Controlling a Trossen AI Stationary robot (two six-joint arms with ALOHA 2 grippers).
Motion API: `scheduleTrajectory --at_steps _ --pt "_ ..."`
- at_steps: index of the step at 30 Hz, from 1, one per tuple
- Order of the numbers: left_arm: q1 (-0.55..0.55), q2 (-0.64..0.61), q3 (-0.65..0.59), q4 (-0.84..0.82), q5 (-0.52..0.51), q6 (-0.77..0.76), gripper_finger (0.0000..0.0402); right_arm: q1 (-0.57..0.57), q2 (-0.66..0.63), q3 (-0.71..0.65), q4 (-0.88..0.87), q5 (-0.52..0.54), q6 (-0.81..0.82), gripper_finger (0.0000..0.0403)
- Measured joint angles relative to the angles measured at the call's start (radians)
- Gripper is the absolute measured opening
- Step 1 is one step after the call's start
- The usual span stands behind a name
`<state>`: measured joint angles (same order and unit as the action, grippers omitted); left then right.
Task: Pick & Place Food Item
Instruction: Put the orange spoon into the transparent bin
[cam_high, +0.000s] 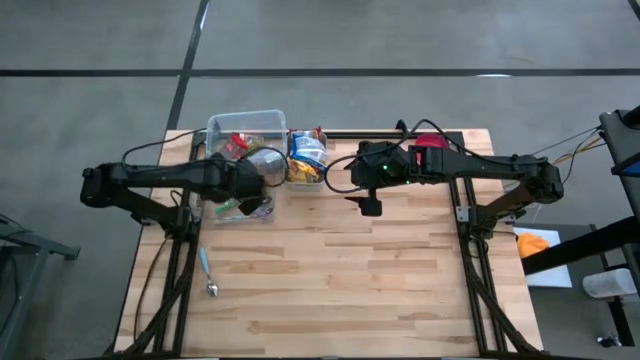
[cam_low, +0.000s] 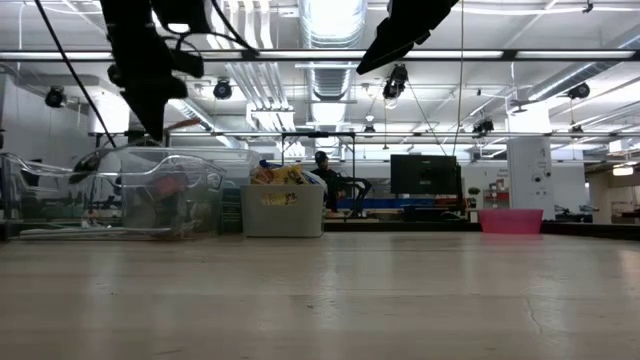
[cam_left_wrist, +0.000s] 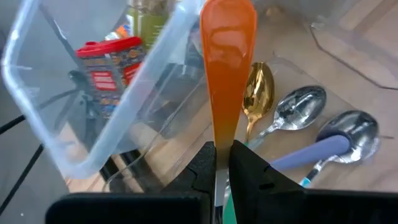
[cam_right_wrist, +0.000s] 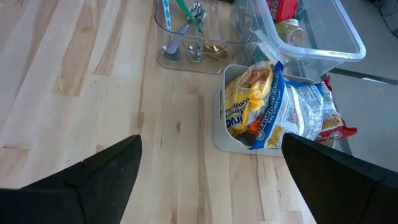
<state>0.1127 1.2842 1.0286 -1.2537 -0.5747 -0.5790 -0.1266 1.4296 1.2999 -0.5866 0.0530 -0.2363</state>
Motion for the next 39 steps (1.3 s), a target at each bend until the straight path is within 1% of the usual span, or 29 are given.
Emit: scheduleTrajectory --at_steps 5,9,14,19,39 --pt "0.008 0.000 -0.100 0.107 0.010 0.027 0.0026 0.000 0.000 0.000 0.000 0.000 0.000 0.0384" --pt "0.008 0.000 -0.174 0.176 0.038 0.037 0.0026 0.000 0.000 0.000 0.000 0.000 0.000 0.0384" --pt "0.009 0.000 -0.228 0.222 0.123 0.070 0.0026 0.000 0.000 0.000 0.000 0.000 0.000 0.0384" --pt "0.009 0.000 -0.248 0.229 0.145 0.131 0.0026 0.000 0.000 0.000 0.000 0.000 0.000 0.0384" --pt "0.015 0.000 -0.244 0.259 0.146 0.126 0.0026 0.000 0.000 0.000 0.000 0.000 0.000 0.0384"
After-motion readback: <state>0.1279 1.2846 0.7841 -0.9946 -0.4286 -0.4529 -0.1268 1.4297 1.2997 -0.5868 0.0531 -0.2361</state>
